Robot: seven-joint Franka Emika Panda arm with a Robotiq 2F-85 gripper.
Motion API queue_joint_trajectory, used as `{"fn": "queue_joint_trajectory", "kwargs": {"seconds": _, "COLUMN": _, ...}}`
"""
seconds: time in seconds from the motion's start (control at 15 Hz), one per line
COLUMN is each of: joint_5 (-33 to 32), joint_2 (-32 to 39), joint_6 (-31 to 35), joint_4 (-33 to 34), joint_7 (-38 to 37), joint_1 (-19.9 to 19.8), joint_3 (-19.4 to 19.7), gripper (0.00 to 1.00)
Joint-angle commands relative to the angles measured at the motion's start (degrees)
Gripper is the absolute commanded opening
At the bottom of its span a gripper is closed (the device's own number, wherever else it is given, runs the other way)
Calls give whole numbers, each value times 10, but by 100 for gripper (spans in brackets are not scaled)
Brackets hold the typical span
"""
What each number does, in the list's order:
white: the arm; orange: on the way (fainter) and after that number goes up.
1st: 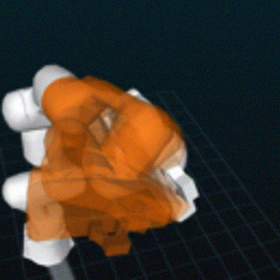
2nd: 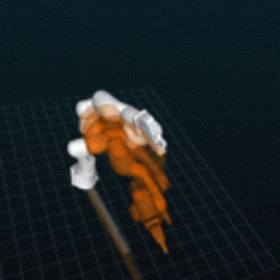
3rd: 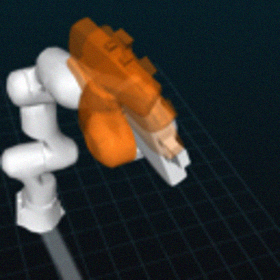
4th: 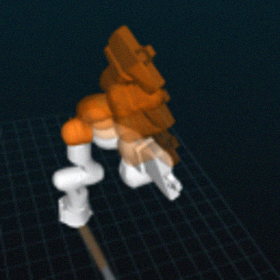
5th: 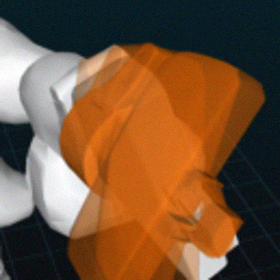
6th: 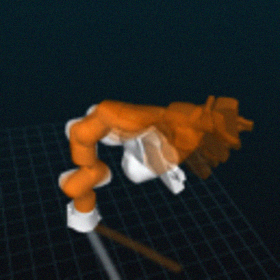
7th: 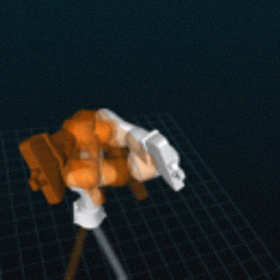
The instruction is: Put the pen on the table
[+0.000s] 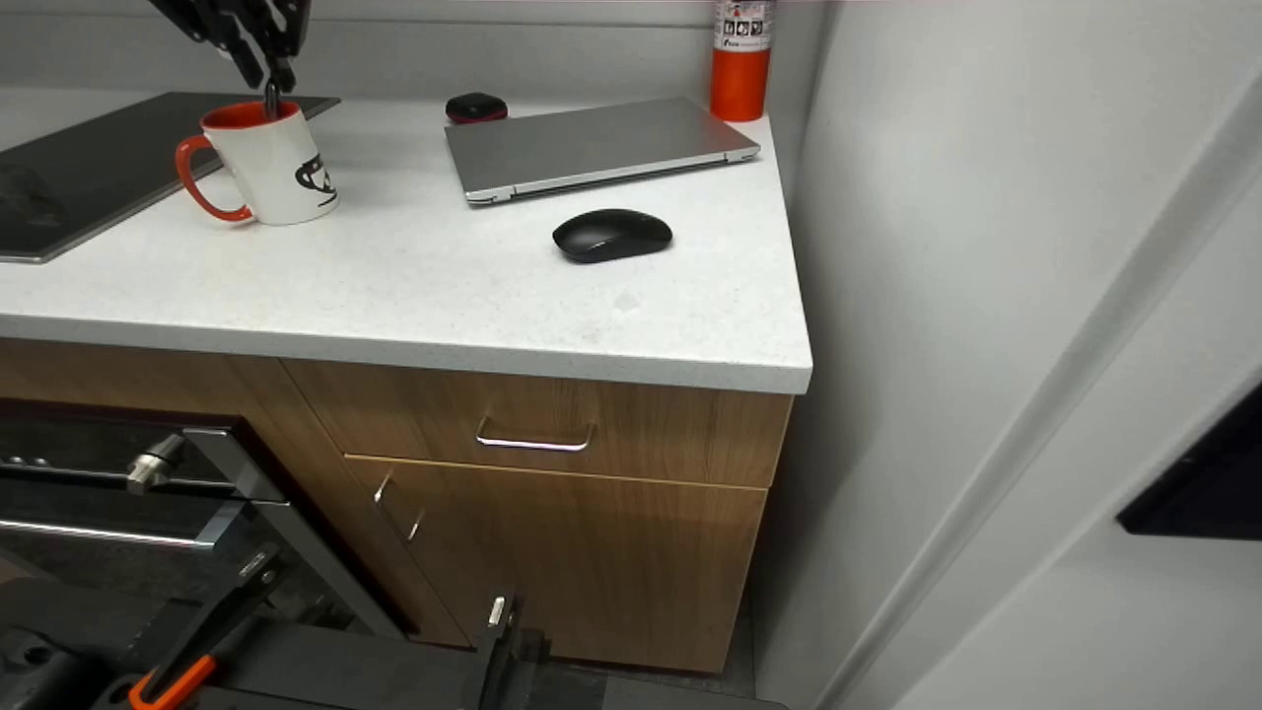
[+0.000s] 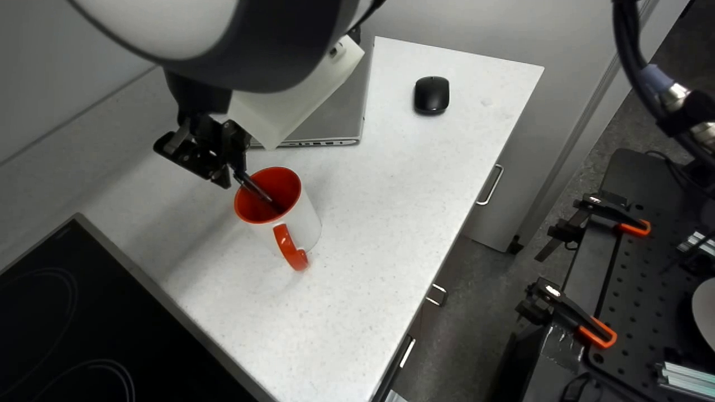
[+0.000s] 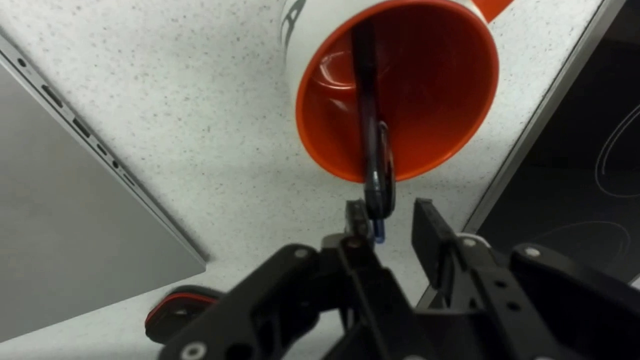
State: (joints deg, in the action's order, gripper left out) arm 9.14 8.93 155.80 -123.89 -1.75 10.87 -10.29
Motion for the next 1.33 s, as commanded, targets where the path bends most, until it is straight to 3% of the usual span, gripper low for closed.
{"fn": "queue_joint_trajectory", "kwargs": {"seconds": 0.0, "joint_5": 1, "joint_2": 9, "joint_6": 19, "joint_4": 7, "joint_7": 7, "joint_1": -7, "joint_3": -1, "gripper": 0}}
{"fn": "queue_joint_trajectory", "kwargs": {"seconds": 0.33, "joint_5": 2, "joint_2": -13, "joint_6": 14, "joint_4": -3, "joint_7": 11, "joint_1": -9, "joint_3": -1, "gripper": 0}}
{"fn": "queue_joint_trajectory", "kwargs": {"seconds": 0.6, "joint_5": 15, "joint_2": -78, "joint_6": -4, "joint_4": -27, "joint_7": 28, "joint_1": -8, "joint_3": -8, "gripper": 1}}
{"fn": "queue_joint_trajectory", "kwargs": {"seconds": 1.0, "joint_5": -62, "joint_2": -177, "joint_6": -59, "joint_4": -45, "joint_7": -6, "joint_1": -15, "joint_3": 9, "gripper": 1}}
{"fn": "queue_joint_trajectory", "kwargs": {"seconds": 1.27, "joint_5": -125, "joint_2": -188, "joint_6": -135, "joint_4": -52, "joint_7": -29, "joint_1": -42, "joint_3": 17, "gripper": 1}}
